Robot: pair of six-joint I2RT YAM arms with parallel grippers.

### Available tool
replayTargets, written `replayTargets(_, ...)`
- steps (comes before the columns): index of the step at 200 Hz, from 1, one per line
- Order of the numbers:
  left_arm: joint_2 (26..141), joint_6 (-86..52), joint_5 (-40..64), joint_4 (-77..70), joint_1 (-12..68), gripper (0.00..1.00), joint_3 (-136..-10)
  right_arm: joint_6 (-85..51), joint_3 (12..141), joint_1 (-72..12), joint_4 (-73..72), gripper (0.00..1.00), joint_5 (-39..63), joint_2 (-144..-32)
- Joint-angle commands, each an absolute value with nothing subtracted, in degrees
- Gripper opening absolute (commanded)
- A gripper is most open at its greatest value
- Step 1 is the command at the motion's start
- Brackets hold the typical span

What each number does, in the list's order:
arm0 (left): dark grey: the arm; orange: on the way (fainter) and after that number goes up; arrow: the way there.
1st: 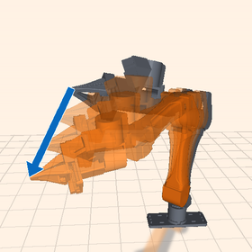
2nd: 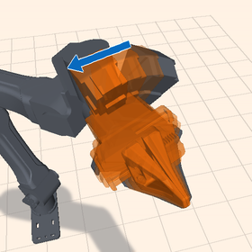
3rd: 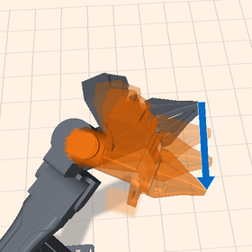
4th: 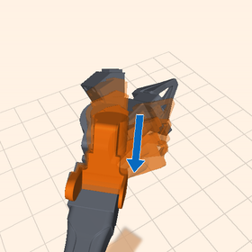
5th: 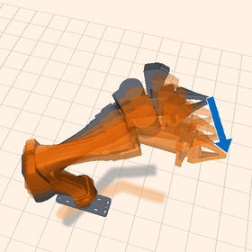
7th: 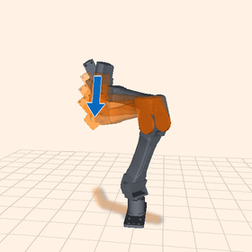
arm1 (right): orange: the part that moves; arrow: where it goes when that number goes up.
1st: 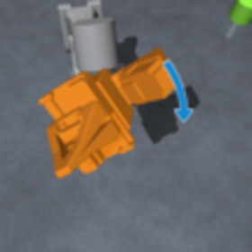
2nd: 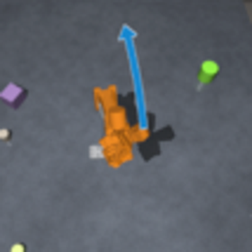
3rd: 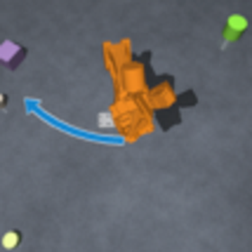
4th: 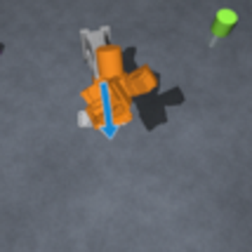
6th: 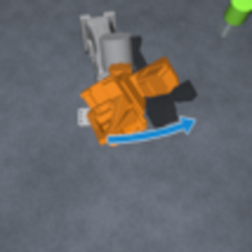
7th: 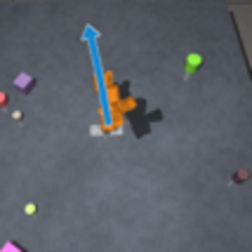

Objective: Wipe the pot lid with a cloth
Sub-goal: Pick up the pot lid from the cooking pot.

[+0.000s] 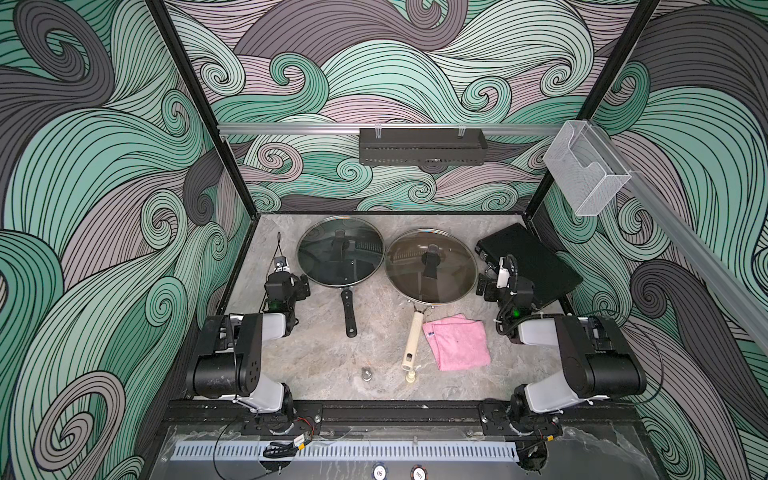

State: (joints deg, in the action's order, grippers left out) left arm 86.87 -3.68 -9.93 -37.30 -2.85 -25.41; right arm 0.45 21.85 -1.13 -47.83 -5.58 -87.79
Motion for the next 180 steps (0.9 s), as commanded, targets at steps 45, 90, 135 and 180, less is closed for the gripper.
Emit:
replayTargets(45, 65.4, -11.0, -12.3, -8.7, -2.5, 0.73, -35.3, -6.4, 25.0, -2.0, -26.1, 0.98, -14.1, -66.9)
replayTargets(90, 67.2, -18.2, 5.6, 6.8, -0.2, 0.66, -52.4, -12.9, 31.3, -4.7, -2.0, 0.96, -17.5, -55.0)
replayTargets(135, 83.3, -20.8, 21.8, 14.6, 9.3, 0.64, -71.7, -21.1, 37.1, -10.5, 20.1, 0.93, -20.1, -51.1)
replayTargets(180, 101.6, -23.4, 33.0, 17.5, 20.6, 0.6, -89.6, -28.2, 36.6, -19.7, 31.5, 0.9, -21.7, -50.7)
